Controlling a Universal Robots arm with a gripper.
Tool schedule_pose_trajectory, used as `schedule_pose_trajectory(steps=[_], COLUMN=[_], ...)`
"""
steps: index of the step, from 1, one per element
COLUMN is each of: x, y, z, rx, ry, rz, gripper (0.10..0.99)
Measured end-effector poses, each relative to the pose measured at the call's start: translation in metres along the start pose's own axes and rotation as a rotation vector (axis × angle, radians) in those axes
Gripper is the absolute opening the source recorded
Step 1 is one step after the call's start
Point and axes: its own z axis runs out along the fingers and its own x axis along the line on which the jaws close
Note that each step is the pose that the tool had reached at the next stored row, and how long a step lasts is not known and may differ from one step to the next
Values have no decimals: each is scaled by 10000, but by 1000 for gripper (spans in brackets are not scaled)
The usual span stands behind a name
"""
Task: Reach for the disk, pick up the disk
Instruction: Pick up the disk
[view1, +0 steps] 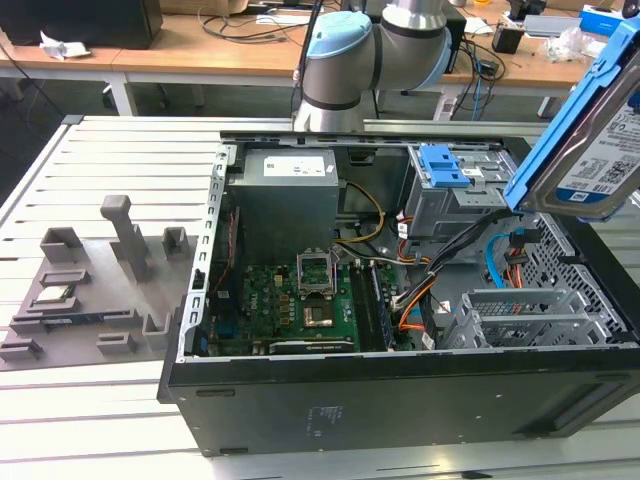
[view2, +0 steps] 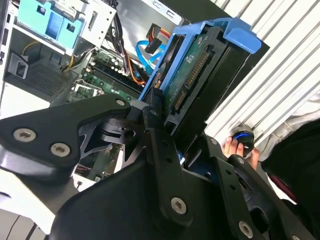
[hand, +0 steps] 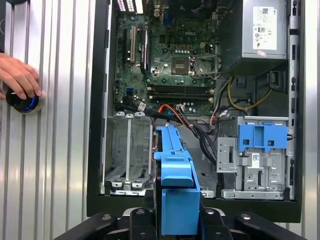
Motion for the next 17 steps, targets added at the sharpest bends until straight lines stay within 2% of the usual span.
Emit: schedule_pose_trajectory(steps=[5,17], x=[114,339], y=[4,7], z=[56,105], rx=[0,0], ry=[0,-1], rz=[0,0], gripper=[361,361])
